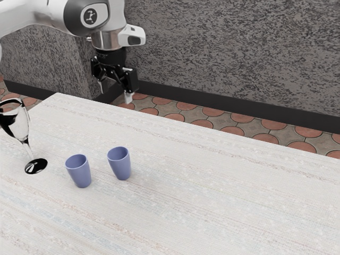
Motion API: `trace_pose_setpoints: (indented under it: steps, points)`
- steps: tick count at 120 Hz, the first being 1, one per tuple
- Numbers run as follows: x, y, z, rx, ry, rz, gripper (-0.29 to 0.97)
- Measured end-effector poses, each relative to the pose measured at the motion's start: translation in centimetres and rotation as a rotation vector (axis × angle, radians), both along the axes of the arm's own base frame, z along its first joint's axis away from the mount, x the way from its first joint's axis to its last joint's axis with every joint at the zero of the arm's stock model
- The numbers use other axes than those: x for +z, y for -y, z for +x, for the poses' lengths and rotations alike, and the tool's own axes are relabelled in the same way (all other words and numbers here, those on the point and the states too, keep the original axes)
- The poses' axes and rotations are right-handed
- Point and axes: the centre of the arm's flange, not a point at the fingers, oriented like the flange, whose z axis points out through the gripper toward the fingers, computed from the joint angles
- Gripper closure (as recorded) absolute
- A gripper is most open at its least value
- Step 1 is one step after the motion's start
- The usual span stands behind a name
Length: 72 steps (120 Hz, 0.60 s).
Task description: Place the left cup onto the right cup
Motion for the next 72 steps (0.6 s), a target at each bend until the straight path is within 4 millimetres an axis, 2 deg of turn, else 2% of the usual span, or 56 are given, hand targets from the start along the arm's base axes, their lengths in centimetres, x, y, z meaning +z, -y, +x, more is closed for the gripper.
trace_pose_setpoints:
  steps: [38,72]
  points:
    - [-1.1,-0.2,-0.4,-0.001,0.002,-0.001,0.00]
    - [-5.3,-0.8,-1.2,0.010,-0.022,-0.025,0.00]
